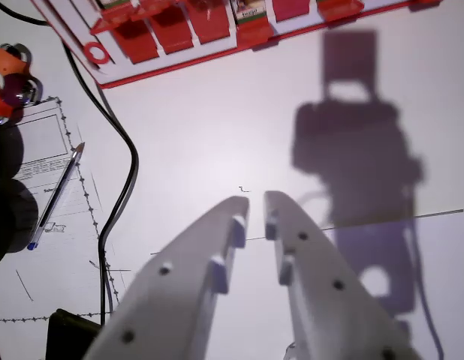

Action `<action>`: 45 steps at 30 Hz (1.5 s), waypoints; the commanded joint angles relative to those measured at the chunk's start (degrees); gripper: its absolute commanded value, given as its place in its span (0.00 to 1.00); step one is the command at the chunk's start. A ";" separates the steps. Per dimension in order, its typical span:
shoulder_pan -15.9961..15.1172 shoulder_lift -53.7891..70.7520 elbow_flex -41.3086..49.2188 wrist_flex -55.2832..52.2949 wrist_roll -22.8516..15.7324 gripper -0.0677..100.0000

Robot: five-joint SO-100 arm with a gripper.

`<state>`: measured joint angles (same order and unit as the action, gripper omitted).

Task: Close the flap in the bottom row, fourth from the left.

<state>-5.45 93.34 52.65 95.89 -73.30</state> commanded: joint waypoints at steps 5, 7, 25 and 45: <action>0.62 -8.79 -6.86 0.00 2.64 0.02; 0.70 -11.69 -8.17 -0.09 3.43 0.02; 2.81 -33.31 -13.54 -11.43 6.68 0.02; 1.23 -41.84 -19.16 -16.79 3.96 0.02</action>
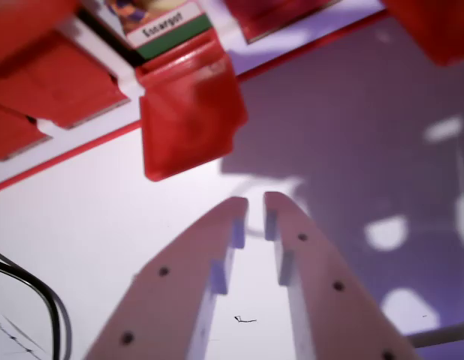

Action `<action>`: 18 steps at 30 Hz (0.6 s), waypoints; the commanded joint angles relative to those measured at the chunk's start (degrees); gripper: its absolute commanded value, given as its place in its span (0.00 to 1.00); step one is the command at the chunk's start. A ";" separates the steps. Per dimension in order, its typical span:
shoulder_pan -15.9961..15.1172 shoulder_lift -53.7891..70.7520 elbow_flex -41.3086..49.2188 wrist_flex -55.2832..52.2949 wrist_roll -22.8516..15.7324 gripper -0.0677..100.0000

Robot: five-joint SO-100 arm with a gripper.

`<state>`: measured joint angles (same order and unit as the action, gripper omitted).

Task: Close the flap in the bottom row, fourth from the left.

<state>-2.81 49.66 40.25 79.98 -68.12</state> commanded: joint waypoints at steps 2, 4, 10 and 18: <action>-1.93 1.67 -7.29 -0.88 -1.85 0.02; -2.46 1.58 -7.56 -0.79 -2.81 0.02; -3.34 1.14 -8.17 -1.58 -7.12 0.02; -2.90 -0.26 -9.58 -1.76 -11.34 0.02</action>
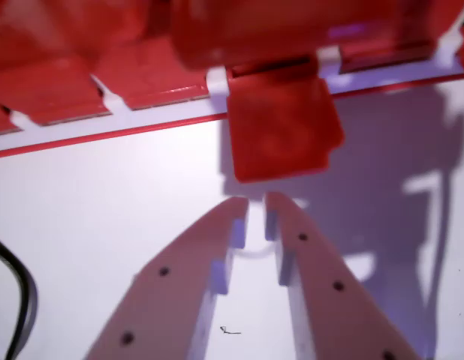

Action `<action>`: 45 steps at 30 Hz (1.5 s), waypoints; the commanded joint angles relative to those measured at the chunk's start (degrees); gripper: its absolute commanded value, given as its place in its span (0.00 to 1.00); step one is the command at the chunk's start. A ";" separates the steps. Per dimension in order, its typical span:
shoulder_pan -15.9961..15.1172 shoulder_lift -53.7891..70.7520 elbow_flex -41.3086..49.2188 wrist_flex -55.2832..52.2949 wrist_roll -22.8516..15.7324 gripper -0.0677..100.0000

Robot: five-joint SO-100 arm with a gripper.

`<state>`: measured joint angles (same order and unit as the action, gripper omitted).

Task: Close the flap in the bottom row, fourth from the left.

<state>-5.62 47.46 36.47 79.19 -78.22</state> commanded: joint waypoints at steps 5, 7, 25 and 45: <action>0.26 0.70 -6.50 -1.14 -1.49 0.02; 0.26 0.09 -6.86 -1.32 -1.49 0.02; 1.93 -4.66 -11.16 -5.89 -4.48 0.02; 2.37 -0.35 -11.43 -7.47 -8.35 0.02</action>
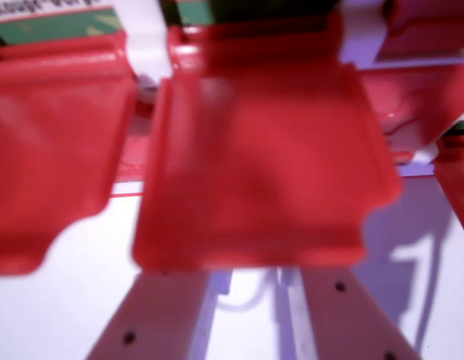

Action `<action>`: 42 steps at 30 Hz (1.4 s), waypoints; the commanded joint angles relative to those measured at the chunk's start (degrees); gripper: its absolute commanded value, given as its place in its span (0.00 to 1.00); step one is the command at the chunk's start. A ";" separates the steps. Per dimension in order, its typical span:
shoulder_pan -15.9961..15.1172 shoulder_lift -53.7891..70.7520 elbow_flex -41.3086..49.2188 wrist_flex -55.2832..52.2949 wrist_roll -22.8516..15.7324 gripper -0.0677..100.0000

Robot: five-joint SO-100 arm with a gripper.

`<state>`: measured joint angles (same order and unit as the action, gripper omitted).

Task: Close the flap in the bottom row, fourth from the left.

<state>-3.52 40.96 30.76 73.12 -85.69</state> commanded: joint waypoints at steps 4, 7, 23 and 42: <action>-0.09 10.02 -4.31 -1.58 -1.58 0.02; -0.44 13.18 -3.08 -2.37 -2.20 0.02; -3.25 29.27 2.81 -0.88 -3.69 0.02; -5.01 43.33 3.87 4.57 -4.83 0.02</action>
<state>-7.21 72.95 34.63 77.08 -89.91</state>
